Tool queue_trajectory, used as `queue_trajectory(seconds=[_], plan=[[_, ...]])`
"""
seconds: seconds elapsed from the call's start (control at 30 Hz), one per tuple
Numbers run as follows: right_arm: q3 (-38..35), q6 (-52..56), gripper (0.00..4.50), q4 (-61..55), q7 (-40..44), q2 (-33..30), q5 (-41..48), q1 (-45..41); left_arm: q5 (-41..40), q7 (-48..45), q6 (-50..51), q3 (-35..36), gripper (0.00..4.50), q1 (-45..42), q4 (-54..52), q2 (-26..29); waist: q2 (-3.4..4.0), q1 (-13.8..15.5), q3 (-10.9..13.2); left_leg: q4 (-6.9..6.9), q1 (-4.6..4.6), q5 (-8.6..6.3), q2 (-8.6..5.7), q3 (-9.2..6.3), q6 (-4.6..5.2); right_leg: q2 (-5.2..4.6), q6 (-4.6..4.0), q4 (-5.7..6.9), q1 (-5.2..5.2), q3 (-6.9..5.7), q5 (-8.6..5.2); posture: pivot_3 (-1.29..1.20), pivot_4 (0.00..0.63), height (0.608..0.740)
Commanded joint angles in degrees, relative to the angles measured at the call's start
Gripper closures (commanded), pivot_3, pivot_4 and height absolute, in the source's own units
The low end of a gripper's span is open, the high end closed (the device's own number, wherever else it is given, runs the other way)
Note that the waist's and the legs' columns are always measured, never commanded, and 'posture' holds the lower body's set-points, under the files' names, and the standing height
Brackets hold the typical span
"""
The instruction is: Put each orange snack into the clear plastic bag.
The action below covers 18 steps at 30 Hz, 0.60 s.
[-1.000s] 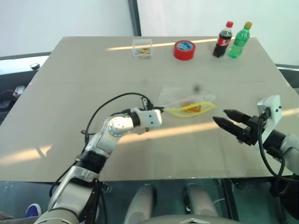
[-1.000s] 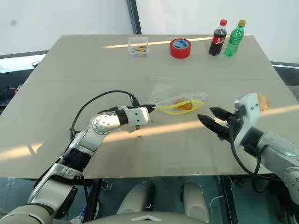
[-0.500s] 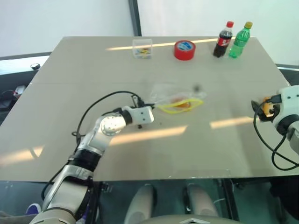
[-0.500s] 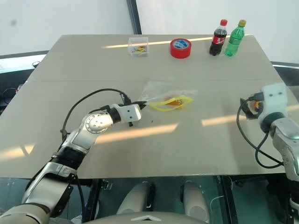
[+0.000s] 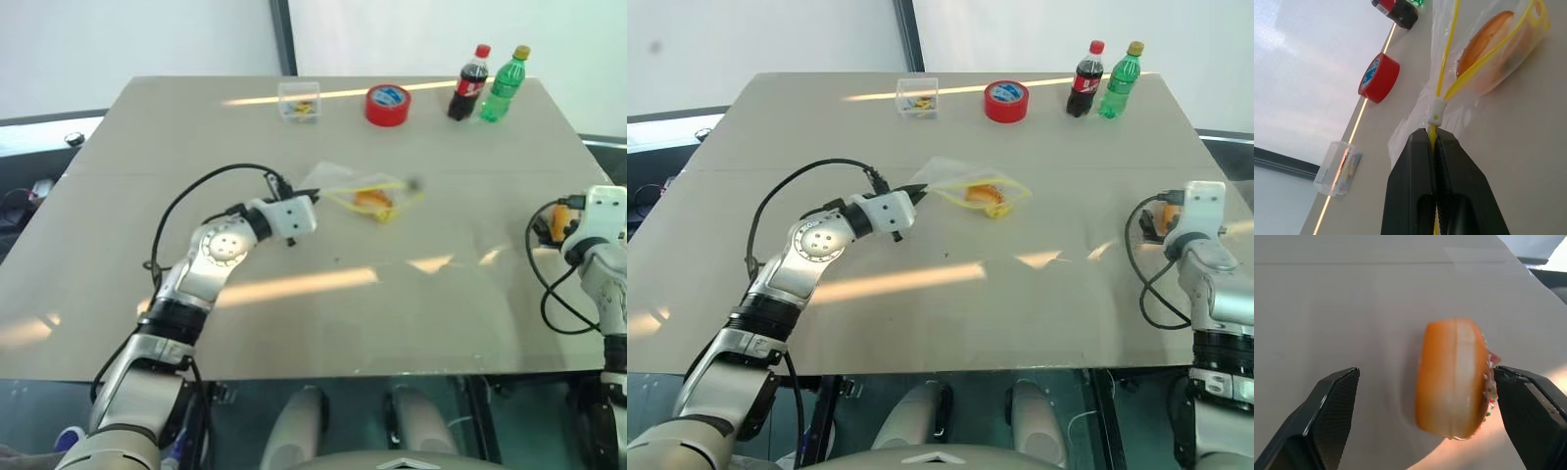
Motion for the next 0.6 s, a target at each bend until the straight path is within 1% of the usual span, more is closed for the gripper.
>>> queue_trajectory(seconds=[0.03, 0.13, 0.2, 0.27, 0.3, 0.33, 0.43, 0.47, 0.5, 0.53, 0.6], plan=[[-2.36, -2.89, 0.02, 1.55, -0.92, -0.45, -1.81, -1.42, -0.73, -0.18, 1.58, 1.55, 4.50, -0.85, -2.85, 0.32, 0.00, -0.05, 0.00, 0.00, 0.00, 0.00, 0.00, 0.00, 0.00, 0.00, 0.00, 0.00, 0.00, 0.00, 0.00, 0.00, 0.150, 0.740], [-3.31, -3.75, 0.02, 3.04, -0.78, 0.22, -1.58, -2.27, -0.74, -0.73, 2.62, 1.34, 4.50, -0.30, -3.60, 0.42, 0.00, -0.26, 0.00, 0.00, 0.01, 0.00, 0.00, 0.04, 0.00, 0.00, 0.00, 0.00, 0.00, 0.03, 0.00, 0.00, 0.150, 0.740], [-3.39, -4.94, 0.58, 4.39, -0.43, 0.38, -2.05, -2.67, -0.76, -0.82, 2.99, 1.29, 4.50, 0.04, -4.11, 0.39, 0.01, -0.41, 0.00, 0.00, 0.03, 0.00, 0.00, 0.07, 0.00, 0.01, 0.00, 0.02, 0.00, 0.06, 0.00, 0.00, 0.150, 0.740], [-3.29, -6.24, 1.32, 5.43, 0.13, 0.37, -2.38, -3.10, -0.78, -0.83, 3.40, 1.35, 4.50, 0.25, -4.51, 0.26, 0.01, -0.39, 0.00, 0.00, 0.03, 0.00, 0.00, 0.07, 0.00, 0.01, 0.00, 0.02, 0.00, 0.06, 0.00, 0.00, 0.150, 0.740], [-3.14, -6.65, 1.98, 5.79, 0.56, 0.31, -2.49, -3.26, -0.78, -0.86, 3.56, 1.35, 4.50, 0.31, -4.66, 0.23, 0.01, -0.39, 0.00, 0.00, 0.03, 0.00, 0.01, 0.08, 0.00, 0.01, 0.00, 0.02, 0.00, 0.06, 0.00, 0.00, 0.150, 0.740], [-2.71, -7.20, 2.49, 6.29, 1.12, 0.19, -2.84, -3.39, -0.75, -0.83, 3.75, 1.34, 4.50, 0.37, -4.78, 0.17, 0.01, -0.39, 0.00, 0.00, 0.03, 0.00, 0.00, 0.09, 0.00, 0.01, 0.00, 0.02, 0.00, 0.07, 0.00, 0.00, 0.150, 0.740], [-0.59, -8.29, 3.94, 6.36, 3.32, -0.22, -4.37, -2.76, -0.46, -0.63, 4.37, 1.20, 4.50, 0.35, -4.91, 0.04, 0.01, -0.38, 0.00, 0.00, 0.03, 0.00, 0.00, 0.08, 0.00, 0.01, 0.00, 0.02, 0.00, 0.07, 0.00, 0.00, 0.150, 0.740], [-0.06, -8.60, 4.25, 5.87, 4.17, -0.22, -4.72, -2.33, -0.41, -0.49, 4.74, 1.22, 4.50, 0.30, -4.88, -0.11, 0.01, -0.40, 0.00, 0.00, 0.04, 0.00, 0.00, 0.08, 0.01, 0.01, 0.00, 0.02, 0.00, 0.07, 0.00, 0.00, 0.150, 0.740], [0.35, -8.91, 4.47, 5.08, 5.05, -0.20, -4.97, -1.87, -0.48, -0.45, 5.13, 1.27, 4.50, 0.31, -4.93, -0.24, 0.01, -0.38, 0.00, 0.00, 0.04, 0.00, 0.00, 0.09, 0.00, 0.01, 0.00, 0.02, 0.00, 0.07, 0.00, 0.00, 0.150, 0.740], [1.39, -9.02, 4.47, 2.26, 7.14, -0.46, -4.89, -0.72, -0.32, -0.40, 5.32, 1.17, 4.50, 0.29, -4.92, -0.33, 0.01, -0.37, 0.00, 0.00, 0.04, 0.00, 0.00, 0.09, 0.01, 0.01, 0.00, 0.02, 0.00, 0.07, 0.00, 0.00, 0.150, 0.740], [3.02, -6.30, 4.47, -9.01, 13.45, -0.28, -0.53, 2.55, -0.34, -0.41, 6.22, 1.21, 4.50, 0.41, -5.17, -0.60, 0.01, -0.35, 0.00, 0.00, 0.01, 0.00, 0.01, 0.07, 0.01, 0.01, 0.00, 0.02, -0.02, 0.06, 0.00, 0.00, 0.150, 0.740]])
